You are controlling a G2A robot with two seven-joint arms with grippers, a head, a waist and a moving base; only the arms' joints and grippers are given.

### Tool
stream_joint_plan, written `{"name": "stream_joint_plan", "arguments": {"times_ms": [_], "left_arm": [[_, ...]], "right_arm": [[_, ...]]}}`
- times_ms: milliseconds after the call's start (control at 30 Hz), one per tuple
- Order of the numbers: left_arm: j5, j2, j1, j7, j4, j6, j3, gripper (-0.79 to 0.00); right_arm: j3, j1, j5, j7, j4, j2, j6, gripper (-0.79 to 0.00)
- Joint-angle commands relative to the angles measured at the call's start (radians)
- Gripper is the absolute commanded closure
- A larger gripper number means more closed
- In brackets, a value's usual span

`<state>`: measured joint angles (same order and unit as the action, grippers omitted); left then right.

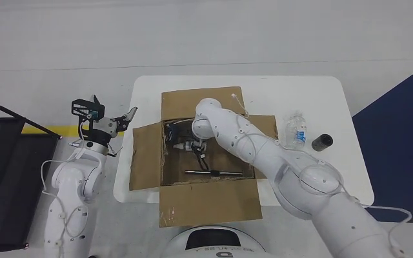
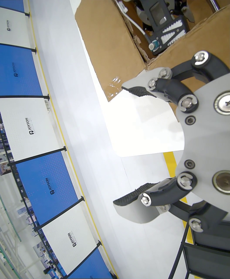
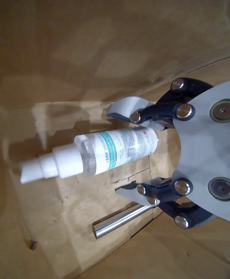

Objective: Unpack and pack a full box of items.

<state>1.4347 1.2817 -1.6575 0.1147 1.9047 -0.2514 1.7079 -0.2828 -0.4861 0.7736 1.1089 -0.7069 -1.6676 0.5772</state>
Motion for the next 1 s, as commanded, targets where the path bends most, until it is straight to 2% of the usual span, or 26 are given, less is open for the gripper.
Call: {"name": "stream_joint_plan", "arguments": {"times_ms": [0, 233, 467, 767, 967], "left_arm": [[0.000, 0.000, 0.000, 0.000, 0.000, 0.000, 0.000, -0.785], [0.000, 0.000, 0.000, 0.000, 0.000, 0.000, 0.000, -0.785], [0.000, 0.000, 0.000, 0.000, 0.000, 0.000, 0.000, -0.785], [0.000, 0.000, 0.000, 0.000, 0.000, 0.000, 0.000, -0.785], [0.000, 0.000, 0.000, 0.000, 0.000, 0.000, 0.000, -0.785]], "right_arm": [[-0.006, 0.004, 0.004, -0.013, 0.002, 0.000, -0.005, 0.000], [-0.062, 0.000, 0.037, -0.065, -0.064, 0.044, -0.045, 0.000], [-0.171, -0.098, 0.066, -0.013, -0.293, 0.158, -0.055, 0.000], [-0.406, -0.349, 0.160, 0.078, -0.759, 0.323, -0.073, 0.000], [-0.593, -0.564, 0.242, 0.018, -1.077, 0.397, -0.121, 0.000]]}}
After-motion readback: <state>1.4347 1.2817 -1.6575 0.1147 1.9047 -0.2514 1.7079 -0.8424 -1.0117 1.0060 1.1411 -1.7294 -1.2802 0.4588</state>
